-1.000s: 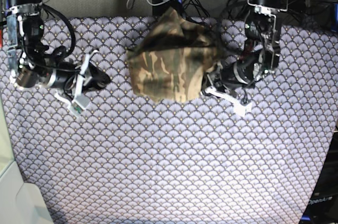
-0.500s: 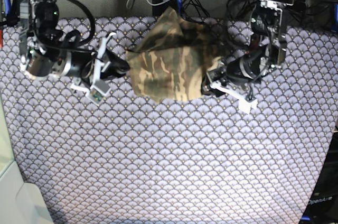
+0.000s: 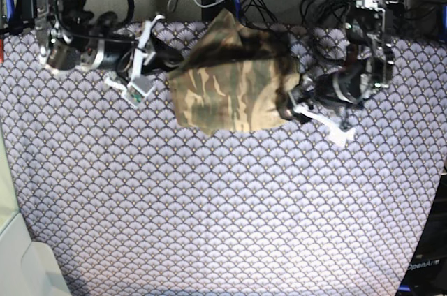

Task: Fold the T-shirt properly
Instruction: 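Grasp the bundle corner with the left gripper and drag it across the mat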

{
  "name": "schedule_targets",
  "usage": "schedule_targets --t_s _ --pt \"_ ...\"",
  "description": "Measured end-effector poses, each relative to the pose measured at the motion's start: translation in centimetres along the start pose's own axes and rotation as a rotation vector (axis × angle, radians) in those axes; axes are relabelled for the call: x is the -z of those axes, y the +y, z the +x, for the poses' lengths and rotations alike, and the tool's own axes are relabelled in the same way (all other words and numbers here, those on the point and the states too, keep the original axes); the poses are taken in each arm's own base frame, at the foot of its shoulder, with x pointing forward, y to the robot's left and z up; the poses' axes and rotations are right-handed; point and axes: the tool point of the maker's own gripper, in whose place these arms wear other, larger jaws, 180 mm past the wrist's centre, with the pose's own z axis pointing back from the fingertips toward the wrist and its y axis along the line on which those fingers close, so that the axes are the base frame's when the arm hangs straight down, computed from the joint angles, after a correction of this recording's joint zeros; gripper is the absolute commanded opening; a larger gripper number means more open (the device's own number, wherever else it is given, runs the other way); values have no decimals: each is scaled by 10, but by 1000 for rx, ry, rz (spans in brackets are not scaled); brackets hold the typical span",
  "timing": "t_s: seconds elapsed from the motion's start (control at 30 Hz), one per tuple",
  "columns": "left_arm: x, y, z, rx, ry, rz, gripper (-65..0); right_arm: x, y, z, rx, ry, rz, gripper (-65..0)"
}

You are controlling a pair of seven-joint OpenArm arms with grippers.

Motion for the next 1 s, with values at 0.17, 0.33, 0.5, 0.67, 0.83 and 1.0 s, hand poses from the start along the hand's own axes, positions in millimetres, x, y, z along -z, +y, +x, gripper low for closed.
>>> schedule_targets --t_s 0.17,0.33,0.5,0.67,0.83,1.0 --pt "-23 28 19 -46 -54 59 -325 -1 0 -3 3 -1 -4 -535" --pt "-33 33 16 -70 -46 58 -325 -14 -20 1 15 -23 -66 -535" --pt "-26 34 -14 -98 15 57 -260 -27 -42 19 -37 -40 -124 -535" --pt "-13 16 -31 -51 11 -4 -229 -35 -57 35 -89 -46 -159 -535" --pt "7 -13 -39 -52 1 -80 -230 -25 -95 18 30 -5 -167 -535" --pt "29 -29 -42 -71 -15 -119 -230 -14 -116 -7 115 71 -157 -535"
